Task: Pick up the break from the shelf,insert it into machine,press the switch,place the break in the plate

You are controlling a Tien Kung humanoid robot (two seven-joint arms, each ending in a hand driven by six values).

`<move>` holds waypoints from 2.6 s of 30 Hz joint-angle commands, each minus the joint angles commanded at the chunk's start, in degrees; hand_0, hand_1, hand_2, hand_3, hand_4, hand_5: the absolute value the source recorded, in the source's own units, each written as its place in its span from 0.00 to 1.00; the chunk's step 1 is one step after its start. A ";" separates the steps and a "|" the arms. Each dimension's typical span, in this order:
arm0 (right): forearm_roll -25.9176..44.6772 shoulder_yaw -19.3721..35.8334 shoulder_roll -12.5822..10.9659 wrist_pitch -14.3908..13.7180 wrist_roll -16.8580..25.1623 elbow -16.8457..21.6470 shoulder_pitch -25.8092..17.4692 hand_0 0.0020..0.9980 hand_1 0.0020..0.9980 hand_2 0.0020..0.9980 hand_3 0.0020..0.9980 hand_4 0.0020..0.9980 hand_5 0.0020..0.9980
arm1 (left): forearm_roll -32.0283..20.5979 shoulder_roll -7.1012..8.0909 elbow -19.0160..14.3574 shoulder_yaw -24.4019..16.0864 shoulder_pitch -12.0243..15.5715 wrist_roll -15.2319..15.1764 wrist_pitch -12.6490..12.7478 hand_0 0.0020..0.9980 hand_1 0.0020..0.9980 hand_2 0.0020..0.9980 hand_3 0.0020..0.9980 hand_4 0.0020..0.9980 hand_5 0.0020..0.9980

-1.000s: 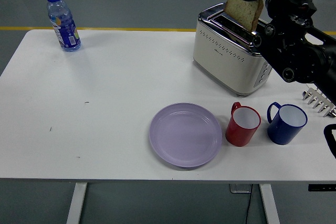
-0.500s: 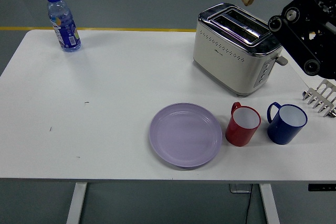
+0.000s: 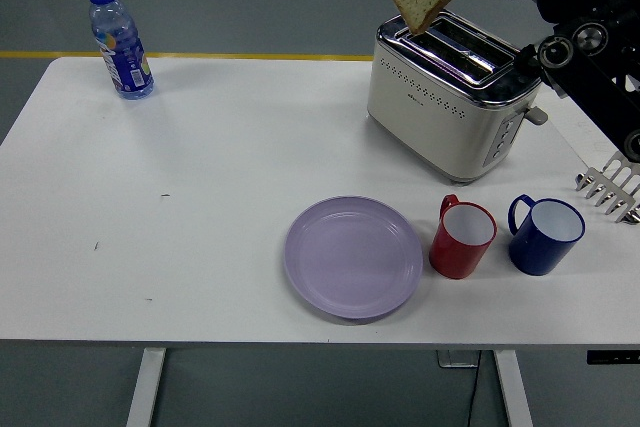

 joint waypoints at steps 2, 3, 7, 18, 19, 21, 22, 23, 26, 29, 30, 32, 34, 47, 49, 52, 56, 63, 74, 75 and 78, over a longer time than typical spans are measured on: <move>3.66 -0.18 -0.27 -0.16 0.40 0.93 -0.46 0.08 0.20 0.33 0.49 0.52 0.00 | 0.01 -0.04 0.00 0.02 -0.05 0.00 -0.02 0.60 0.45 0.42 0.54 0.28 0.92; 5.89 -0.26 -0.61 -0.11 0.60 1.89 -0.88 0.08 0.20 0.33 0.49 0.52 0.00 | -0.02 -0.05 0.00 0.08 -0.07 -0.01 -0.03 0.60 0.45 0.42 0.54 0.28 0.92; 11.63 -0.59 -1.61 -0.05 1.10 4.50 -2.11 0.08 0.20 0.33 0.49 0.52 0.00 | -0.18 -0.09 0.00 0.11 -0.07 -0.02 -0.02 0.60 0.45 0.42 0.54 0.28 0.92; 30.02 -2.25 -3.65 0.28 4.75 10.10 -7.26 0.08 0.19 0.33 0.49 0.54 0.00 | -0.18 -0.28 0.00 -0.04 0.02 -0.03 -0.12 0.60 0.45 0.42 0.54 0.28 0.92; 32.31 -2.19 -3.69 0.31 4.99 10.17 -7.47 0.08 0.19 0.33 0.49 0.54 0.00 | -0.16 -0.29 0.00 -0.06 0.02 -0.03 -0.12 0.60 0.45 0.42 0.54 0.28 0.92; 36.52 -1.77 -4.09 0.33 6.00 10.80 -8.58 0.08 0.19 0.33 0.49 0.54 0.00 | -0.12 -0.31 0.00 -0.07 0.01 -0.05 -0.11 0.60 0.45 0.42 0.54 0.28 0.92; 38.26 -1.65 -4.28 0.30 6.26 11.11 -8.99 0.08 0.19 0.32 0.49 0.54 0.00 | -0.12 -0.30 0.00 -0.06 0.01 -0.06 -0.11 0.60 0.45 0.42 0.54 0.28 0.92; 39.46 -1.60 -4.53 0.28 6.41 11.45 -9.36 0.08 0.19 0.32 0.49 0.54 0.00 | -0.12 -0.30 0.00 -0.08 0.01 -0.07 -0.10 0.60 0.45 0.42 0.54 0.28 0.92; 40.59 -1.88 -5.87 -0.04 6.60 13.78 -11.35 0.08 0.19 0.32 0.49 0.54 0.00 | -0.14 -0.31 0.00 -0.18 0.01 -0.11 -0.02 0.60 0.45 0.42 0.54 0.28 0.92; 40.47 -3.03 -6.88 -0.53 6.71 15.87 -13.40 0.08 0.19 0.32 0.49 0.54 0.00 | -0.06 -0.37 0.00 -0.36 0.05 -0.12 0.03 0.60 0.45 0.42 0.54 0.28 0.92; 40.20 -3.45 -7.10 -0.70 6.75 16.39 -13.94 0.08 0.19 0.32 0.49 0.54 0.00 | -0.05 -0.39 0.00 -0.34 0.05 -0.12 0.02 0.60 0.45 0.42 0.54 0.28 0.92; 39.24 -4.56 -7.55 -1.15 6.83 17.80 -15.64 0.08 0.19 0.32 0.49 0.54 0.00 | -0.02 -0.43 0.00 -0.34 0.05 -0.12 0.01 0.60 0.45 0.42 0.54 0.28 0.92; 38.11 -5.94 -7.89 -1.71 6.99 19.08 -17.43 0.08 0.19 0.32 0.49 0.53 0.00 | 0.11 -0.47 0.00 -0.44 0.07 -0.12 0.02 0.60 0.45 0.42 0.54 0.28 0.92; 30.79 -14.16 -6.98 -5.16 8.05 20.17 -22.65 0.09 0.19 0.32 0.49 0.53 0.00 | 0.73 -0.48 0.00 -1.14 -0.14 -0.15 0.22 0.60 0.45 0.42 0.54 0.28 0.92; 30.43 -14.43 -6.91 -5.30 8.13 20.09 -22.79 0.09 0.19 0.32 0.49 0.53 0.00 | 0.74 -0.48 0.00 -1.18 -0.16 -0.14 0.24 0.60 0.45 0.42 0.54 0.28 0.92; 27.89 -15.80 -6.58 -6.39 8.25 19.75 -23.37 0.09 0.19 0.32 0.49 0.52 0.00 | 0.82 -0.48 0.00 -1.20 -0.25 -0.18 0.29 0.60 0.45 0.42 0.54 0.28 0.92; 25.89 -17.34 -6.12 -6.78 8.77 19.57 -23.90 0.09 0.19 0.32 0.49 0.52 0.00 | 0.88 -0.48 0.00 -1.26 -0.33 -0.20 0.32 0.60 0.45 0.42 0.54 0.28 0.92; 21.53 -18.37 -5.30 -6.96 9.46 18.66 -23.91 0.10 0.21 0.33 0.49 0.52 0.00 | 1.00 -0.48 0.00 -1.20 -0.53 -0.22 0.32 0.60 0.45 0.42 0.54 0.28 0.93; 14.62 -20.22 -4.85 -4.33 8.87 17.56 -24.54 0.19 0.26 0.36 0.51 0.49 0.00 | 0.96 -0.48 0.00 -1.25 -0.53 -0.19 0.41 0.60 0.46 0.43 0.54 0.28 0.92; 14.47 -20.35 -4.76 -4.14 8.93 17.49 -24.58 0.19 0.26 0.36 0.51 0.49 0.00 | 0.99 -0.48 0.00 -1.27 -0.54 -0.19 0.41 0.60 0.46 0.43 0.54 0.28 0.92; 13.74 -20.73 -4.56 -3.51 8.97 17.27 -24.67 0.19 0.27 0.38 0.51 0.48 0.00 | 0.76 -0.48 0.00 -1.08 -0.64 -0.19 0.46 0.60 0.46 0.43 0.54 0.28 0.92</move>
